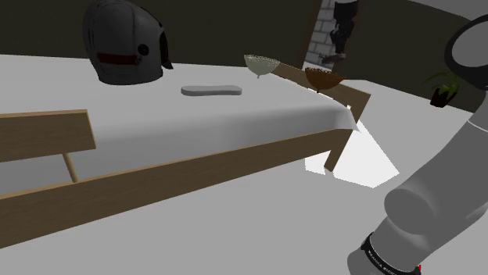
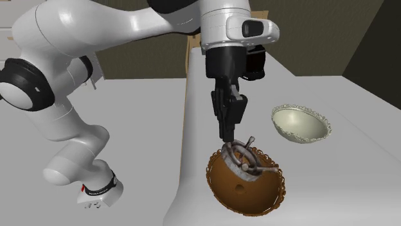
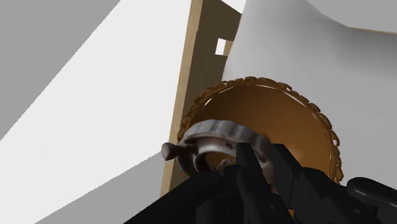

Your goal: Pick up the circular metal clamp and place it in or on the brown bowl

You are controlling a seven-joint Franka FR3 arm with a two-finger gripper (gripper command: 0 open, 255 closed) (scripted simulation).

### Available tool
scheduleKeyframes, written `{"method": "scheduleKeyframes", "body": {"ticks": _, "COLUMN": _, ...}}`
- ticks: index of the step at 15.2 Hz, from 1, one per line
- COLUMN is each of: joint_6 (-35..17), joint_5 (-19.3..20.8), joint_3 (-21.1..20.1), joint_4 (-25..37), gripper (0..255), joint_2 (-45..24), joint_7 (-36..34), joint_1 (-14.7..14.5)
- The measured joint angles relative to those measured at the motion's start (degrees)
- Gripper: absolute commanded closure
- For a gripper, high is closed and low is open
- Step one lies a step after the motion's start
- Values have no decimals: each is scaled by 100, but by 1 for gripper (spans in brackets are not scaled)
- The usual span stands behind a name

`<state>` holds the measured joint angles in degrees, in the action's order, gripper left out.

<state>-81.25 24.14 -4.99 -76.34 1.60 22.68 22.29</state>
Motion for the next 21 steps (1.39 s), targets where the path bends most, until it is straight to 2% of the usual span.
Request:
{"method": "scheduleKeyframes", "body": {"ticks": 7, "joint_6": -605, "joint_5": -57, "joint_3": 40, "joint_4": -932, "gripper": 255, "joint_2": 297, "joint_7": -202, "joint_1": 26}}
{"method": "scheduleKeyframes", "body": {"ticks": 14, "joint_6": -720, "joint_5": -64, "joint_3": 46, "joint_4": -1108, "gripper": 255, "joint_2": 355, "joint_7": -244, "joint_1": 28}}
{"method": "scheduleKeyframes", "body": {"ticks": 15, "joint_6": -721, "joint_5": -64, "joint_3": 46, "joint_4": -1109, "gripper": 0, "joint_2": 355, "joint_7": -244, "joint_1": 28}}
{"method": "scheduleKeyframes", "body": {"ticks": 21, "joint_6": -722, "joint_5": -64, "joint_3": 46, "joint_4": -1110, "gripper": 0, "joint_2": 356, "joint_7": -244, "joint_1": 28}}
